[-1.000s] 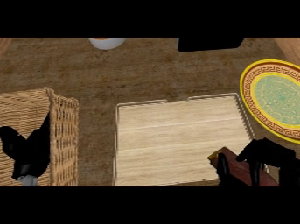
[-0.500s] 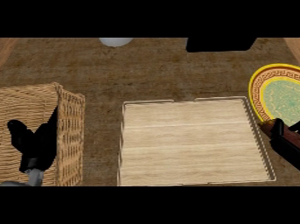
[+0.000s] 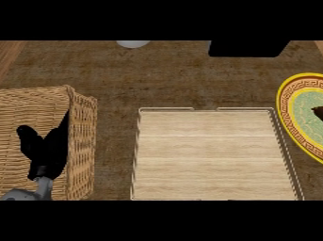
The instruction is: Pick the sweet potato from the tray and place it in the plate
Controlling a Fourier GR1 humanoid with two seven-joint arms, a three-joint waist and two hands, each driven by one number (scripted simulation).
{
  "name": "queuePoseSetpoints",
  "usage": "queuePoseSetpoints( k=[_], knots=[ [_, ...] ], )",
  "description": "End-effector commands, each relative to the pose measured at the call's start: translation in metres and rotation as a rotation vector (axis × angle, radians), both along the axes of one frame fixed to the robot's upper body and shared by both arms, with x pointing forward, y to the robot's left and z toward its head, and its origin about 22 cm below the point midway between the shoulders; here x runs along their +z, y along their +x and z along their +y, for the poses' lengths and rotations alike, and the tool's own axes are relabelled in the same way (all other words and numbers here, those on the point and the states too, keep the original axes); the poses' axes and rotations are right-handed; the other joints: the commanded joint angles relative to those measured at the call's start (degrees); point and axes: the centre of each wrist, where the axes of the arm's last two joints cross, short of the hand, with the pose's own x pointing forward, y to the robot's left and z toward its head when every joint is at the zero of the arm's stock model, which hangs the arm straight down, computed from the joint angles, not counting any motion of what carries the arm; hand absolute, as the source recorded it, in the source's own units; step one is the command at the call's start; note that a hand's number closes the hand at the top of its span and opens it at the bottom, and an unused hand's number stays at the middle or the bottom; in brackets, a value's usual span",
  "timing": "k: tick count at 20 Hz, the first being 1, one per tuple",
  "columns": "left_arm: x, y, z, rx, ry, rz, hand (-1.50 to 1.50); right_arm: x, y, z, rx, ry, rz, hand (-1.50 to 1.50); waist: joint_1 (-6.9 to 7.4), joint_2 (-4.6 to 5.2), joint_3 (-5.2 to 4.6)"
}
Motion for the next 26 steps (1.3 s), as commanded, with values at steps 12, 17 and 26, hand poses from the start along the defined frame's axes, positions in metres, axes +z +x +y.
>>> queuePoseSetpoints(
  k=[12,17,26],
  knots=[
    [-0.027,-0.001,-0.020,-0.048,-0.022,0.101,0.00,-0.049,0.034,-0.071,0.108,0.004,0.382,-1.50,2.76,1.53,-1.07],
    [-0.026,0.006,-0.019,-0.013,-0.037,0.105,0.00,-0.049,0.050,-0.070,0.228,0.132,0.239,-1.50,1.36,1.22,-1.11],
    [-0.036,-0.006,-0.016,-0.016,-0.026,0.112,0.00,-0.042,0.029,-0.115,0.190,0.375,0.059,-1.50,0.65,1.40,-1.09]
  ],
)
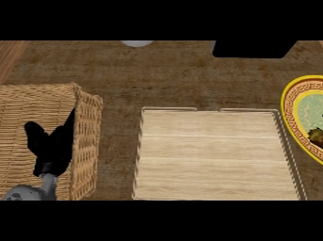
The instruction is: Pick the sweet potato from the tray and place it in the plate
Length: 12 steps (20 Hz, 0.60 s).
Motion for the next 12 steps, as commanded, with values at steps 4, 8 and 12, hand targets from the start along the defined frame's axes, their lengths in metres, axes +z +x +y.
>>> queuePoseSetpoints(
  k=[4,8,12],
  knots=[
    [-0.035,-0.025,-0.008,0.010,-0.018,0.103,0.00,0.013,-0.038,-0.051,0.068,0.145,-0.014,-1.50,-0.46,0.75,-1.15],
    [-0.034,-0.018,-0.010,0.028,-0.022,0.116,0.00,0.001,-0.074,-0.068,0.181,0.181,0.003,-1.50,-1.89,0.66,-1.12],
    [-0.036,-0.008,-0.007,0.052,-0.026,0.115,0.00,0.017,-0.087,-0.084,0.271,0.165,0.051,-1.50,-2.39,0.73,-1.16]
  ],
)
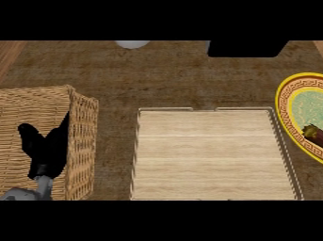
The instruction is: Pick the sweet potato from the tray and place it in the plate
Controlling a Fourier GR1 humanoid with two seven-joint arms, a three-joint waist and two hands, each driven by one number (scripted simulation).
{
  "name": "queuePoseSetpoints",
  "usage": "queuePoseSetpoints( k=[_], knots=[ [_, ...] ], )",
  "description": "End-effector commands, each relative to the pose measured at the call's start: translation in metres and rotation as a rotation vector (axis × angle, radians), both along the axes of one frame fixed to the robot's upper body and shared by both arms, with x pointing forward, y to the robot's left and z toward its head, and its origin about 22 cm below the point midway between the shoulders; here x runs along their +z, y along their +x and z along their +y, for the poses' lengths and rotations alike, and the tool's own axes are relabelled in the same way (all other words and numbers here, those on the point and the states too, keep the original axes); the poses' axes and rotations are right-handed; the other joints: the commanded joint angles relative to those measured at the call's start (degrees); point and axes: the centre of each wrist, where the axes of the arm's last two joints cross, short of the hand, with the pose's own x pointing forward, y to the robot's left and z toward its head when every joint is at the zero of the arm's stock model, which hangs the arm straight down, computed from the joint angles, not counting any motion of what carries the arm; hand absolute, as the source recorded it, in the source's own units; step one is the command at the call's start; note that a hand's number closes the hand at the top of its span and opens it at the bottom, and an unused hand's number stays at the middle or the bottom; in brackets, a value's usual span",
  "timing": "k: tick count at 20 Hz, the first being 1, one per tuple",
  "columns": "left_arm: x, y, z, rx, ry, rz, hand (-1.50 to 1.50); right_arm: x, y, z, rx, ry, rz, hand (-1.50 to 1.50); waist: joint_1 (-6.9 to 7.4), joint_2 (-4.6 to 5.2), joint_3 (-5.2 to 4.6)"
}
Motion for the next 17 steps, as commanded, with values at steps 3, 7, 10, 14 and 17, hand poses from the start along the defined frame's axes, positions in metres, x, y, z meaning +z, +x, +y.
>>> queuePoseSetpoints(
  k=[3,7,10,14,17],
  knots=[
    [-0.030,-0.013,-0.018,0.019,-0.039,0.091,0.00,0.008,-0.054,-0.032,0.136,0.006,0.017,-1.50,-1.47,0.76,-1.04],
    [-0.027,-0.010,-0.011,0.018,-0.025,0.088,0.00,0.006,-0.058,-0.032,0.137,-0.066,0.026,-1.50,-0.93,0.73,-1.08],
    [-0.029,-0.017,-0.011,0.015,-0.010,0.091,0.00,-0.007,-0.070,-0.031,0.130,-0.092,0.050,-1.50,-0.73,0.55,-1.11],
    [-0.034,-0.026,-0.015,0.028,-0.025,0.111,0.00,-0.016,-0.098,-0.036,0.115,-0.118,0.064,-1.50,-1.15,0.38,-1.07],
    [-0.037,-0.022,-0.005,0.021,-0.022,0.106,0.00,-0.022,-0.095,-0.032,0.125,-0.115,0.073,-1.50,-1.13,0.49,-1.14]
  ],
)
